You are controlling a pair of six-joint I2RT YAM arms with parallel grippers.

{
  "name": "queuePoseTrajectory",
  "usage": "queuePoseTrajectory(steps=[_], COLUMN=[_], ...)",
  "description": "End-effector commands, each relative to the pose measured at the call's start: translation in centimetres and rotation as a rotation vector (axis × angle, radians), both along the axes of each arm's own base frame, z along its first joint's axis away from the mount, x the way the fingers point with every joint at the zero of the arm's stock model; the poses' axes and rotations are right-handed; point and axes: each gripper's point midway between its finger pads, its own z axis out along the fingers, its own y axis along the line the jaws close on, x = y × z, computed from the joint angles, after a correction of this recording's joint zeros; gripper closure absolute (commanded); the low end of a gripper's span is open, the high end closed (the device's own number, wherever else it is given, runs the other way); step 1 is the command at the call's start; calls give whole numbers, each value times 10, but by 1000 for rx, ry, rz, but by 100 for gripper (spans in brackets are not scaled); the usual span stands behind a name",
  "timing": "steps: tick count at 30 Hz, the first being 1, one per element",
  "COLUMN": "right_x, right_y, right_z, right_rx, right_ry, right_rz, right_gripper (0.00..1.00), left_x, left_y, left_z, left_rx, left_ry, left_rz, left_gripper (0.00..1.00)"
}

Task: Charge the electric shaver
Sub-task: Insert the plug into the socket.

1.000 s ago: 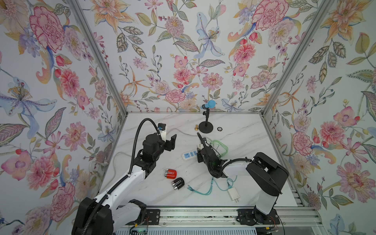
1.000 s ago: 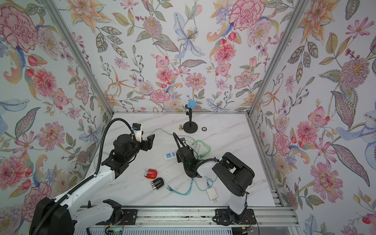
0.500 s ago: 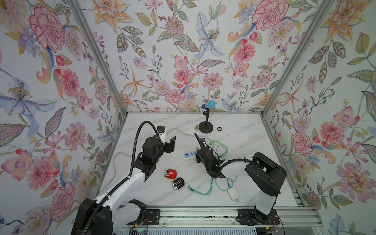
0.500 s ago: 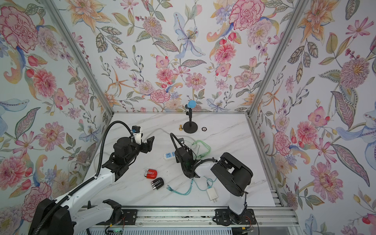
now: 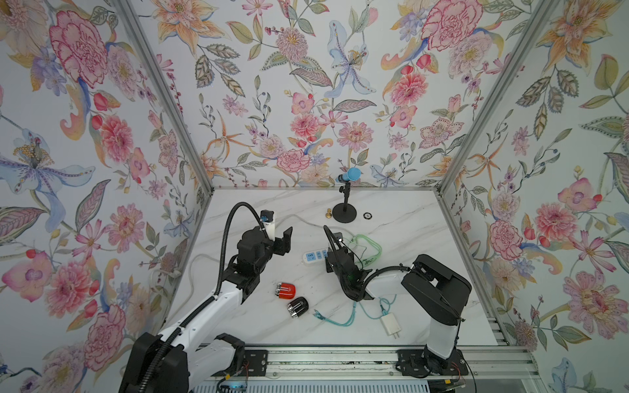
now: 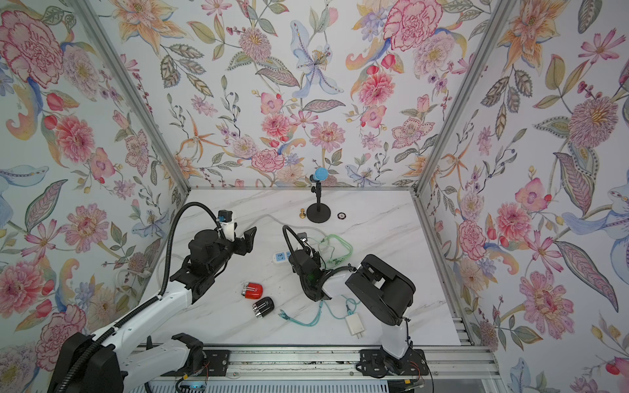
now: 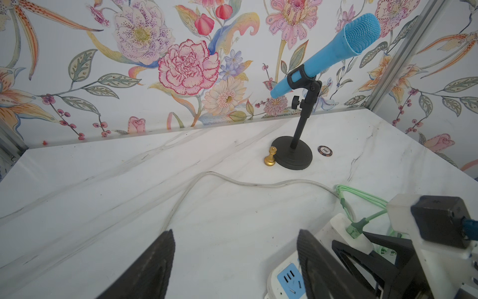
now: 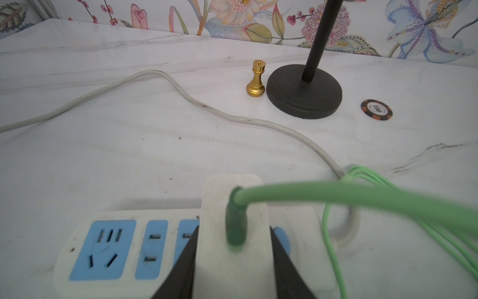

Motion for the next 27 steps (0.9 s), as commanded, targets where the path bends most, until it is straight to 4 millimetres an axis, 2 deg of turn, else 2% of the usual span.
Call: queuePoseTrajectory(steps=[1,5,10,14,18,21,27], right_x=[-56,-51,-36,-27,-25,-26,-34], right_y=[-64,-59,-49,-38,-33,-31,-24], right_z=[-120,-111,-79,-56,-43,-39,-28], right_rx=[-377,-386,-360,-320,-297,-283,-244], right_ry=[374,381,354,349,357,372,403], right_rz=[40,46,48,57,72,86,132], right_gripper=[100,100,99,79,62,55,49], left_x=[1,2,1,2,2,2,2], left_y=[4,3,4,3,3,2,2], left_z=[8,11,14,14,18,17,16], left_rx=[-22,-25,-24,-27,-27,-26,-27], left_ry=[-26,-30,-35,-33,-40,-37,-36], left_rz=[14,11,10,7,7,5,5], left_gripper=[23,23,22,23,22,22,22])
